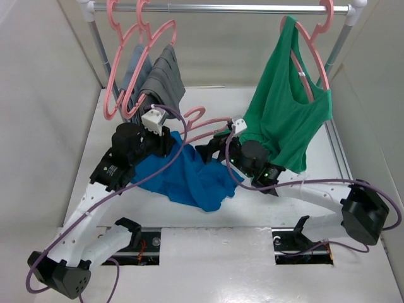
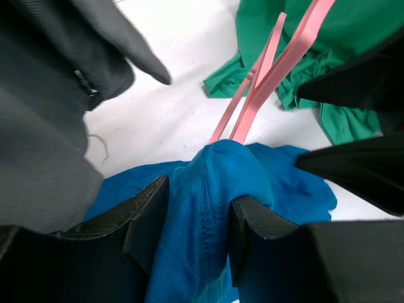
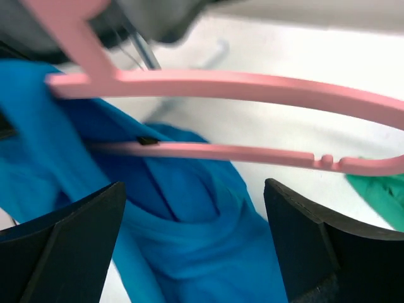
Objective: Place the t-shirt on the hanger
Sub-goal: Place tshirt on hanger
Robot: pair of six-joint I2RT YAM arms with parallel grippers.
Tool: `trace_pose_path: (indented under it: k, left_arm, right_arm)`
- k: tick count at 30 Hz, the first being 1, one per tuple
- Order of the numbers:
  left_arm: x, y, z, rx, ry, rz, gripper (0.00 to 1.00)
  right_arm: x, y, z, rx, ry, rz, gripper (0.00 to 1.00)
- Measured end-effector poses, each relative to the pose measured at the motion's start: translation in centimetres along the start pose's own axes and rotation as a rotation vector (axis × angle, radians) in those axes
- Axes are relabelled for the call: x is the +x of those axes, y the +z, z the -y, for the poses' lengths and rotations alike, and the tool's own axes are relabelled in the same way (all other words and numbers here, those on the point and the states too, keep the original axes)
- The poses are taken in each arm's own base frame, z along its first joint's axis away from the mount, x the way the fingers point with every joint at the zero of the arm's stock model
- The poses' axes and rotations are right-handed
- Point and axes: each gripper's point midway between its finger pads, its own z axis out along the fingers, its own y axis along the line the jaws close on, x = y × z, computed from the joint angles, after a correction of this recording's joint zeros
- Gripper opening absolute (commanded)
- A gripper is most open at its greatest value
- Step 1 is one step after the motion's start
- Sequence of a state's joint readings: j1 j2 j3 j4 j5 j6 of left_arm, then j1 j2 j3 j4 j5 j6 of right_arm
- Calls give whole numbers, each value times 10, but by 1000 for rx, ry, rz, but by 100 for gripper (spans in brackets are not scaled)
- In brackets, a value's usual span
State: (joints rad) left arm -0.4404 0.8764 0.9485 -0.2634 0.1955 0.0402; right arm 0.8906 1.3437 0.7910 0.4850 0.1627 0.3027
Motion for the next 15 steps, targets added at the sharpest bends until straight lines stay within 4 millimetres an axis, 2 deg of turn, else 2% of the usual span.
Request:
trace_pose_path:
  k: [3,6,10,11,12,15]
  left_arm:
    - [-3,0,-7,-12,-57,13,0]
    - [-8,0,-17,-19,-125,34,0]
    - [-17,-1,-14,12,-174,60,0]
    - [-18,-1,-11,27,-180,63,0]
    - [-20,-2,-9,39,-184,67,0]
    - [-25,-2,-3,74,-191,78,0]
  right_arm:
    - [-14,-7,-2,13,14,67,87]
    - [-7,-10,8,52,27,69,77]
    - [2,-9,13,70,36,54,56]
    - [5,-8,13,71,38,50,44]
    - [8,-6,14,72,42,45,41]
    - [19,1,15,78,59,28,43]
